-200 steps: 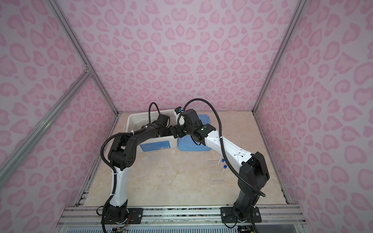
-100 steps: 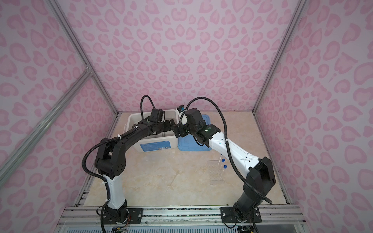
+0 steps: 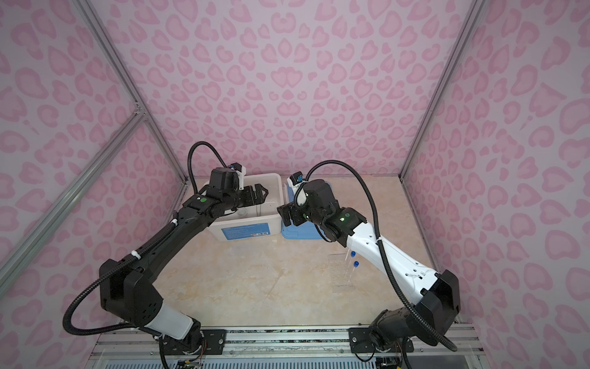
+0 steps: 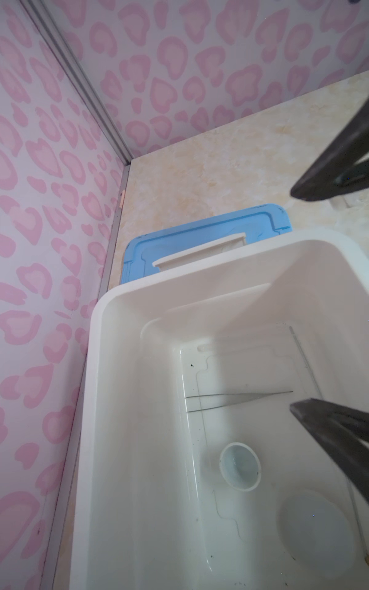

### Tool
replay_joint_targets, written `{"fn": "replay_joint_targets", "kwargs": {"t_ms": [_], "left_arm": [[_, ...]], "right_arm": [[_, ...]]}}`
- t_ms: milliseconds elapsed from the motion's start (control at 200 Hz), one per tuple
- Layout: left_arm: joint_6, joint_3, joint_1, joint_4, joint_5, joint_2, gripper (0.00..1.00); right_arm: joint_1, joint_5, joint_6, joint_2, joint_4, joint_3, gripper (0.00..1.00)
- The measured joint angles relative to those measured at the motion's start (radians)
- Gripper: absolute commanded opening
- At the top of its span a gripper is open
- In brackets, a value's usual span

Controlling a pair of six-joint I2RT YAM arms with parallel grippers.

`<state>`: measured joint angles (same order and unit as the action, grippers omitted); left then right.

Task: Organize the chemistry lab equipment
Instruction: 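Raise the left gripper out of the bin and draw it back, then move the left gripper down over another clear pipette on the table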

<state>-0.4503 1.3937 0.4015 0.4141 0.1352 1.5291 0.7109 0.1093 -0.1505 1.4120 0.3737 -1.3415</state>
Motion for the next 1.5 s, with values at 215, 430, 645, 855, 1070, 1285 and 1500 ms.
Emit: {"fn": "replay_joint_targets", "kwargs": {"t_ms": [215,430,645,855,1070,1285,1500], "left_arm": [[0.098,-0.059,0.062,0.119,0.096,-0.097,0.98],[0.129,-0.263,0.156,0.181,0.119,-0.188,0.99],[0.094,-0.419,0.246,0.143,0.090,-0.219,0.89],[0.047,-0.498,0.361,0.072,-0.002,-0.151,0.71],[0.018,-0.513,0.423,0.008,-0.072,-0.024,0.61],[-0.002,-0.495,0.466,-0.022,-0.108,0.076,0.53],[-0.013,-0.476,0.488,-0.026,-0.140,0.125,0.45]], "right_arm": [[0.075,-0.001,0.001,-0.061,0.021,0.098,0.98],[0.143,-0.018,-0.019,-0.116,0.016,0.247,0.98],[0.172,-0.037,-0.080,-0.193,-0.019,0.418,0.97],[0.173,-0.050,-0.132,-0.273,-0.060,0.552,0.97],[0.170,-0.096,-0.155,-0.297,-0.064,0.583,0.97],[0.163,-0.108,-0.156,-0.286,-0.047,0.582,0.97],[0.161,-0.108,-0.156,-0.275,-0.035,0.582,0.97]]}}
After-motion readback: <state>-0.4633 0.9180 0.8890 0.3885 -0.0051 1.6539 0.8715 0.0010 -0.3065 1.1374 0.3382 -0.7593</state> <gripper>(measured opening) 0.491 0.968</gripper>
